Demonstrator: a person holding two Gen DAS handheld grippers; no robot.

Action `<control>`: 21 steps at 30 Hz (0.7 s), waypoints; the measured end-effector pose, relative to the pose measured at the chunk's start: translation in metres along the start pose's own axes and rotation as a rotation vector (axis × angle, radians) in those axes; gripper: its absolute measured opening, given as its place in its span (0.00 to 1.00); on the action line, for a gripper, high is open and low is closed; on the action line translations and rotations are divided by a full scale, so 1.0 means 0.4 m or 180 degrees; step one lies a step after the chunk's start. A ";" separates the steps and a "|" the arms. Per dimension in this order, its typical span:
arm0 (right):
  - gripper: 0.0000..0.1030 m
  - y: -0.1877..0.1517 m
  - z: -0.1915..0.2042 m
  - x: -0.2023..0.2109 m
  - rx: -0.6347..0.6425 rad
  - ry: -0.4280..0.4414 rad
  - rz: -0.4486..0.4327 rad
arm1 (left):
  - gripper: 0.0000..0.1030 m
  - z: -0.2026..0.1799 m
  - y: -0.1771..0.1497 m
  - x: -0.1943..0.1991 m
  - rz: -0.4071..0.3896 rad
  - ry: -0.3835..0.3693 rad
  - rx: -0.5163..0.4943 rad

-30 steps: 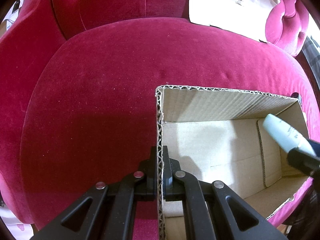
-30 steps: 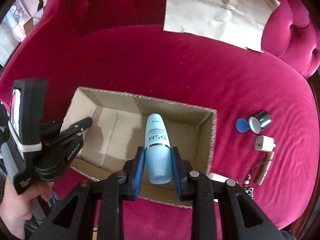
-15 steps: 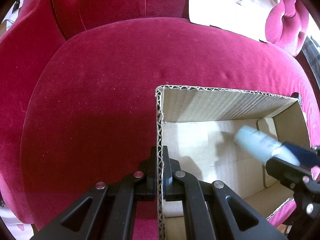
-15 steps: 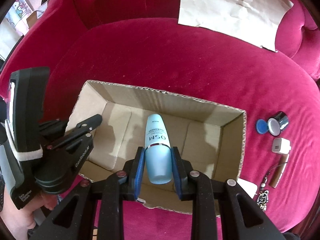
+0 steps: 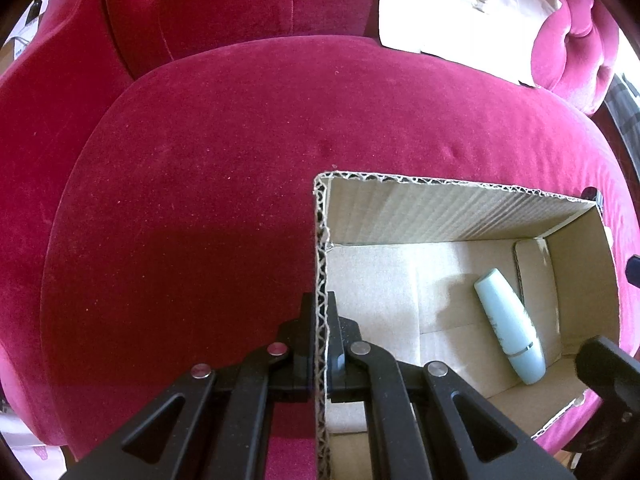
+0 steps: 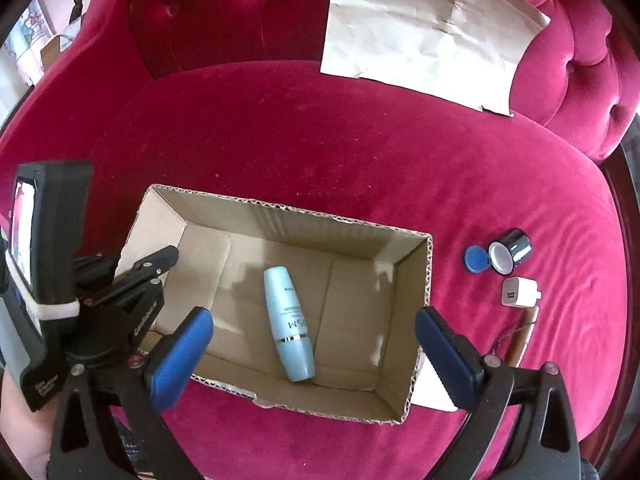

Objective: Organize rigid objects
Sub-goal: 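Move the right tool to the large white charger and grasp it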

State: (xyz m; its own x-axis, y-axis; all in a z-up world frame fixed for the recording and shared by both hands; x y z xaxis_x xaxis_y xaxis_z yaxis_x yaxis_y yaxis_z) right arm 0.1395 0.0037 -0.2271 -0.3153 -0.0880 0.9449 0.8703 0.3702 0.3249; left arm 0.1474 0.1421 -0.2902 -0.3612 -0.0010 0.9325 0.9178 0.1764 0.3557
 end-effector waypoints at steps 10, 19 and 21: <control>1.00 -0.020 -0.053 0.080 -0.0017 -0.0061 -0.0187 | 0.03 -0.004 0.000 0.002 -0.0003 0.0029 -0.0011; 1.00 -0.073 -0.143 0.116 -0.0141 -0.0119 -0.0241 | 0.03 -0.006 0.002 -0.001 -0.0011 0.0042 -0.0024; 1.00 -0.088 -0.168 0.124 -0.0171 -0.0130 -0.0263 | 0.03 -0.006 0.003 -0.002 -0.0011 0.0044 -0.0025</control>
State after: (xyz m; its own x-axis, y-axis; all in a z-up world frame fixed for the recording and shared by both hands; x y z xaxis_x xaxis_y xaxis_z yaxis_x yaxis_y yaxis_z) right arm 0.1184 -0.0760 -0.1889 -0.4010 -0.0781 0.9127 0.8594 0.3130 0.4043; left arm 0.1490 0.1398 -0.2904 -0.3622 -0.0153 0.9320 0.9178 0.1687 0.3594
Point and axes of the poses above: each gripper's, at about its wrist camera, not at the fingertips, and x roughly against the way its jaws point, z to its left, y to its top, the point moved 10 cm from there along -x, roughly the way its jaws point, and after that the axes turned 7 degrees about x, right-handed, at the moved point
